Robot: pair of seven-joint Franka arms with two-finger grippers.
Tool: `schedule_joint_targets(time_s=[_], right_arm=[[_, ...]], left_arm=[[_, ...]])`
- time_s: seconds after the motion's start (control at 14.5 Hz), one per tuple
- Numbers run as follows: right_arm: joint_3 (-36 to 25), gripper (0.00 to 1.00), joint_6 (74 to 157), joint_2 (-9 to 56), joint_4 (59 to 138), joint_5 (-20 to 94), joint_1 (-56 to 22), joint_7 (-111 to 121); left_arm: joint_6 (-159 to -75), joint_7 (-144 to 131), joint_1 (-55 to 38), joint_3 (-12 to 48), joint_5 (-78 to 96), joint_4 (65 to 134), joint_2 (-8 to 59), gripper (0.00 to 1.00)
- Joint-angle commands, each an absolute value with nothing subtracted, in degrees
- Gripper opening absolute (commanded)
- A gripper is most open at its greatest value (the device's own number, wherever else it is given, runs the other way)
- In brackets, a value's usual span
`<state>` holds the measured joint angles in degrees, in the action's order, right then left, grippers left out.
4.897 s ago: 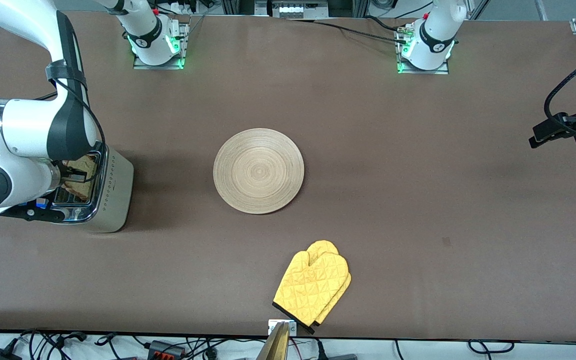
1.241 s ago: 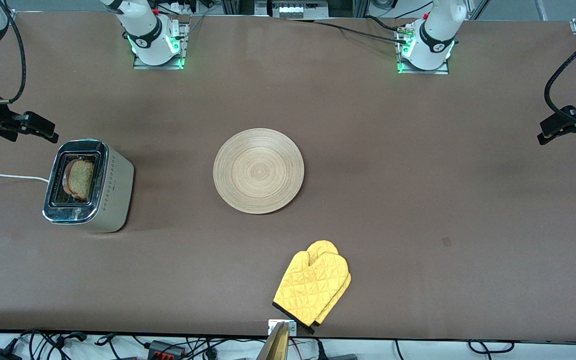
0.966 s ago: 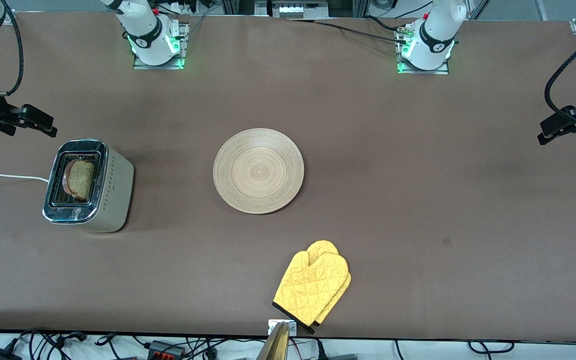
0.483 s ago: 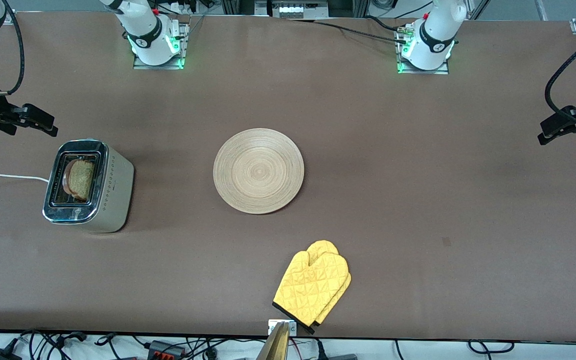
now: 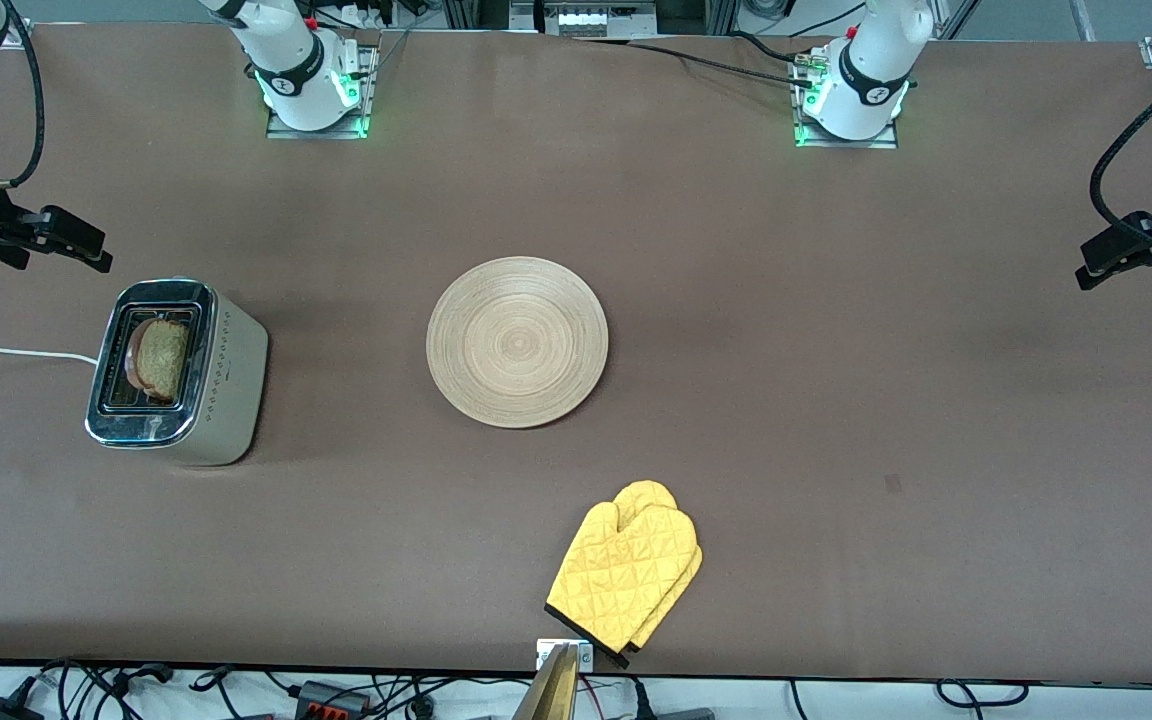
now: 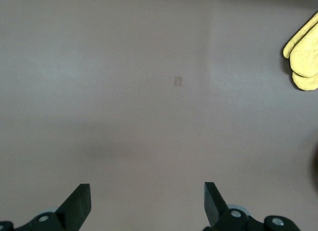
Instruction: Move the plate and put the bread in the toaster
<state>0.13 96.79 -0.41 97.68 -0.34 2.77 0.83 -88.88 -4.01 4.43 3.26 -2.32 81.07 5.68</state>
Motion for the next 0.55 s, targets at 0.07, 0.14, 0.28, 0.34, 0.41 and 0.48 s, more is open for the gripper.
schedule_joint_targets(time_s=[0.07, 0.14, 0.28, 0.34, 0.41, 0.48], right_arm=[[0.97, 1.0, 96.94, -2.37, 99.32, -0.62, 3.25, 1.06], [0.97, 1.0, 96.86, -2.46, 99.32, -0.62, 3.25, 0.97], [0.97, 1.0, 96.42, -2.55, 99.23, -0.62, 3.25, 0.88], [0.97, 1.0, 96.24, -2.64, 99.32, -0.53, 3.25, 0.88], [0.97, 1.0, 96.24, -2.64, 99.23, -0.61, 3.25, 0.88], [0.97, 1.0, 96.24, -2.72, 99.32, -0.53, 3.25, 0.88]], left_arm=[[-88.86, -3.78, 4.66, 3.52, -3.08, 80.51, 5.62, 1.0], [-88.86, -3.78, 4.66, 3.52, -3.08, 80.51, 5.63, 1.0], [-88.86, -3.78, 4.66, 3.52, -3.08, 80.51, 5.63, 1.0], [-88.86, -3.69, 4.57, 3.52, -3.16, 80.51, 5.71, 1.0], [-88.86, -3.78, 4.4, 3.52, -3.43, 80.51, 5.71, 1.0], [-88.86, -3.78, 4.31, 3.6, -3.51, 80.51, 5.71, 1.0]])
